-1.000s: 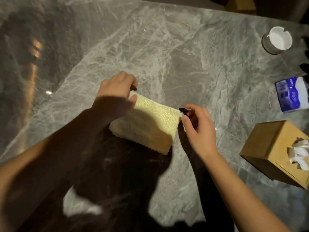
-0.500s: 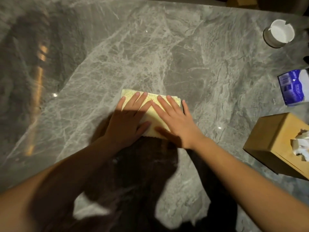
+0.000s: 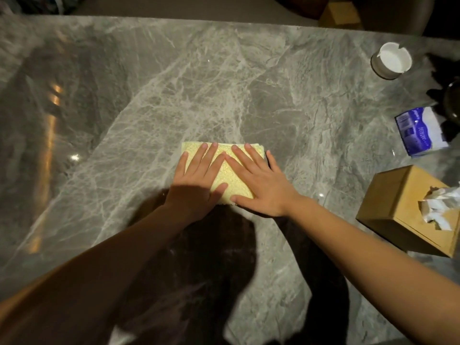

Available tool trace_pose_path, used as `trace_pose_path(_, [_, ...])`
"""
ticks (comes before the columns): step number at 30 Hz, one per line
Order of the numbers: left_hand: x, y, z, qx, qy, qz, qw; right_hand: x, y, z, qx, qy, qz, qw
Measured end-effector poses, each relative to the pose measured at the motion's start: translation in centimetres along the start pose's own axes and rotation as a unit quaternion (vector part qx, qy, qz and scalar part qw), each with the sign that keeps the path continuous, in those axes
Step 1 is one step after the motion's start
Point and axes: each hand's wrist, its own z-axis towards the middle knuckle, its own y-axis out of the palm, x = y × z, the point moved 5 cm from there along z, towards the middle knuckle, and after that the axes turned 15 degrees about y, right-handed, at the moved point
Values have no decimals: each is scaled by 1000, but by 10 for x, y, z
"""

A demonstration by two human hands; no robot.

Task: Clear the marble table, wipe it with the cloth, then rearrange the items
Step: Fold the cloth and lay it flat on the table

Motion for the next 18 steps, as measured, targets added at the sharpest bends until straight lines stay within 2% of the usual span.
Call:
trace_pose_path(7, [5, -2, 2, -35, -7, 7, 999, 0, 1, -3, -2, 5, 4, 1000])
trace_pose_path(12, [10, -11, 3, -69, -59, -69, 993, -2, -4, -4, -41, 1, 12, 999])
trace_pose_path(14, [26, -27, 7, -50, -82, -123, 988, 0, -13, -5, -45, 12, 38, 998])
trace_pose_path(18, [67, -73, 31, 27, -79, -136, 987, 28, -59, -23, 33, 6, 82, 996])
